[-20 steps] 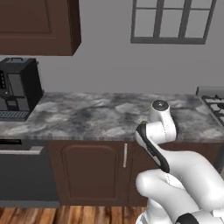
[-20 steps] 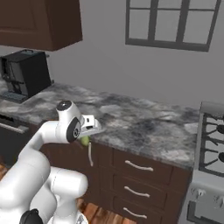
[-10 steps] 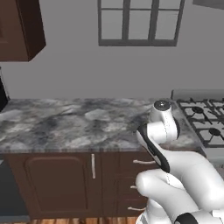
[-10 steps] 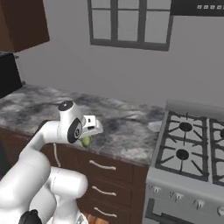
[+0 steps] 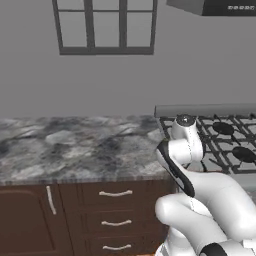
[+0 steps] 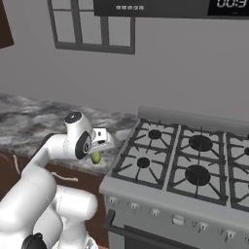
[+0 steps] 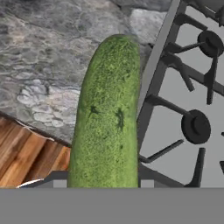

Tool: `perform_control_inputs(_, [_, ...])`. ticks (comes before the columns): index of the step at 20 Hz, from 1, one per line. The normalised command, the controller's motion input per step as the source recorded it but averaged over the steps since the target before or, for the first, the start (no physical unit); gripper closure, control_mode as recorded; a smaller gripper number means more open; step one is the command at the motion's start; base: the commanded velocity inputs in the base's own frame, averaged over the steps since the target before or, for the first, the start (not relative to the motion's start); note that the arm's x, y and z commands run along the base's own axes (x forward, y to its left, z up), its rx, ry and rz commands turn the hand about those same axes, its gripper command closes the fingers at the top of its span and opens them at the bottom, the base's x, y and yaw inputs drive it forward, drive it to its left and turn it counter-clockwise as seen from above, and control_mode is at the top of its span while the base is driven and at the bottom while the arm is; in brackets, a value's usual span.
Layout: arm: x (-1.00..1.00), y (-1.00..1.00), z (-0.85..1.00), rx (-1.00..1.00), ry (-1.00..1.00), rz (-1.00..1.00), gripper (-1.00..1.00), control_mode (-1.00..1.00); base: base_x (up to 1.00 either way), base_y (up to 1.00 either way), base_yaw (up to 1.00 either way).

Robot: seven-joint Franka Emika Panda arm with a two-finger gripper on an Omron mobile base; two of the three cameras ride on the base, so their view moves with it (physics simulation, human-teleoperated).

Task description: Turn on the sink faucet. Then move the cucumber from the counter to the sink. Turn off the sink. Move the vegetable from the sink to the pot next to the stove. Finally move the pot to the front center burner.

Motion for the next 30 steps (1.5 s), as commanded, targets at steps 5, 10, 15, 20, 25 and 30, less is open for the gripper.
perform_control_inputs(5, [0.00, 0.00, 0.00, 0.00, 0.00, 0.00, 1.00, 1.00, 0.20, -0.85, -0.09])
perform_control_inputs(10, [0.00, 0.00, 0.00, 0.00, 0.00, 0.00, 1.00, 1.00, 0.21, -0.83, -0.08])
perform_control_inputs(15, [0.00, 0.00, 0.00, 0.00, 0.00, 0.00, 1.00, 1.00, 0.19, -0.82, -0.08])
perform_control_inputs(20, [0.00, 0.00, 0.00, 0.00, 0.00, 0.00, 1.00, 1.00, 0.18, -0.80, -0.08])
perform_control_inputs(25, [0.00, 0.00, 0.00, 0.00, 0.00, 0.00, 1.00, 1.00, 0.20, -0.74, -0.06])
perform_control_inputs(30, [0.00, 0.00, 0.00, 0.00, 0.00, 0.00, 1.00, 1.00, 0.26, -0.65, -0.03])
